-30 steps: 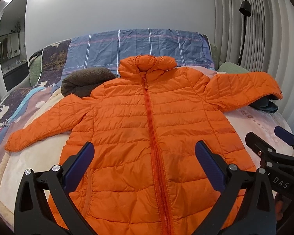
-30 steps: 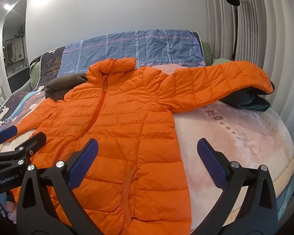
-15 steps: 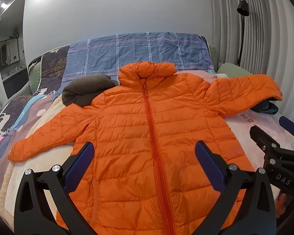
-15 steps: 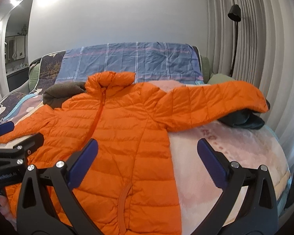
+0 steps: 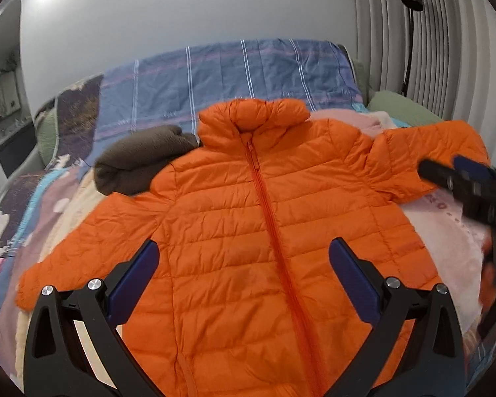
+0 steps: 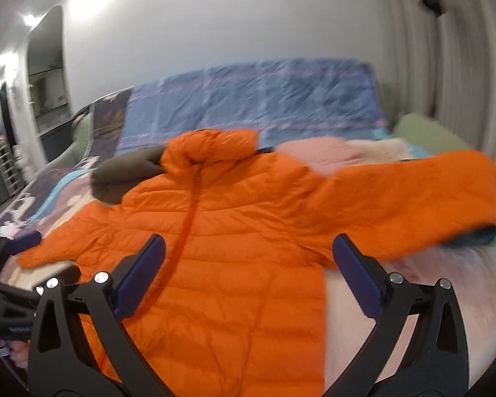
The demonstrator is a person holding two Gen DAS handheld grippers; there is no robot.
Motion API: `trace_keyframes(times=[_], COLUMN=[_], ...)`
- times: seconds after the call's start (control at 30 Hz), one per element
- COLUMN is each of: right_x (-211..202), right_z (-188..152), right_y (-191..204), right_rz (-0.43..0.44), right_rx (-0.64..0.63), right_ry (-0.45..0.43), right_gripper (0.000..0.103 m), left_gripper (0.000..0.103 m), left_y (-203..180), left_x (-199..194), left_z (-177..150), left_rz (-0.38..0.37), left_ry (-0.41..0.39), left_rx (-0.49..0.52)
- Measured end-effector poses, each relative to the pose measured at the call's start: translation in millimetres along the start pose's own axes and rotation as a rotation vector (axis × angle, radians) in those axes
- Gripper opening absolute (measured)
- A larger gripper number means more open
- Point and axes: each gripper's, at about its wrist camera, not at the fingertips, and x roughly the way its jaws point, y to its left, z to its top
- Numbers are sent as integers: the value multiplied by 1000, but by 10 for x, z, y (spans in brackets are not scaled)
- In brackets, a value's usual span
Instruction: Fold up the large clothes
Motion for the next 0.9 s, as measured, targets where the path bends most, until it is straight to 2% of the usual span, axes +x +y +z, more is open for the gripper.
trace_keyframes(times=[0.07,0.13,0.2,0.33,0.4,0.43,0.53,0.67,0.73,0.77,0.8,0.87,0.9], right_x=[251,609,1012,2059,2556,2704,3128,3519,3635,3633,3632,3543,3398], right_z=[217,521,811,1352,1499,1538,1592,1591,1592,1608,1643,1684,1722], right_y=[-94,-190,-273,-450,-497,-497,-515,-472,-435,-406,-358,-296,-226], right_rz=[30,64,108,231,274,282,293,321,305,302,300,312,342], right_rx=[27,54,86,246,306,320,347,422,451,445,426,390,343], right_ry=[-2,21,83,262,362,382,400,447,446,435,415,372,308], right_gripper=[101,101,101,101,101,101,101,100,80,57,26,17,15], left_gripper=[102,102,102,102,102,102,102,102,102,102,102,102,102], left_y=[108,221,338,446,399,360,211,36,4,6,16,47,68], left_x=[211,421,685,1114,1299,1346,1489,1717,1704,1692,1692,1692,1676], left_z=[64,133,214,261,195,155,-57,-298,-305,-304,-306,-306,-304], left_rz=[24,2,-56,-147,-189,-200,-222,-211,-205,-208,-214,-221,-222], left_ry=[10,25,61,122,162,172,204,262,249,245,245,244,241], left_rx=[0,-8,-28,-50,-40,-28,43,109,123,122,114,94,82])
